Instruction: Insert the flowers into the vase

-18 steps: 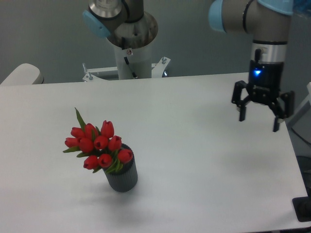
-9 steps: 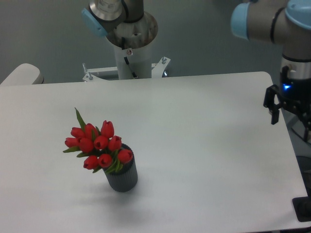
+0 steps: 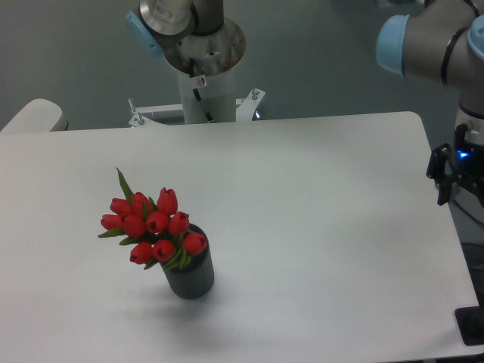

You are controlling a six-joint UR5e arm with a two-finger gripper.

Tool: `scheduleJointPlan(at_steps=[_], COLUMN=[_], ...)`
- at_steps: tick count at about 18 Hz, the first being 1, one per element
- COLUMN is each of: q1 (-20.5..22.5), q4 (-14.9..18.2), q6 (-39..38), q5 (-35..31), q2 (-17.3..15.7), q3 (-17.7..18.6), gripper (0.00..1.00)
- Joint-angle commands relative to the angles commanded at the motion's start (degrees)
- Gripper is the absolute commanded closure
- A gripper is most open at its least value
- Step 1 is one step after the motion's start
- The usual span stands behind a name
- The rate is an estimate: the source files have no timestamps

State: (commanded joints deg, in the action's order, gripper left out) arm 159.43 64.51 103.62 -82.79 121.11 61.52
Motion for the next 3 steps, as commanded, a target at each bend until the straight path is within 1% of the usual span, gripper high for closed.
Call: scheduleJointPlan(at_steps=[3], q1=[-0.09], q4=[-0.09], q6=[0.0], q5=[0.0], q2=[0.0], q3=[0.52], gripper=[0.0])
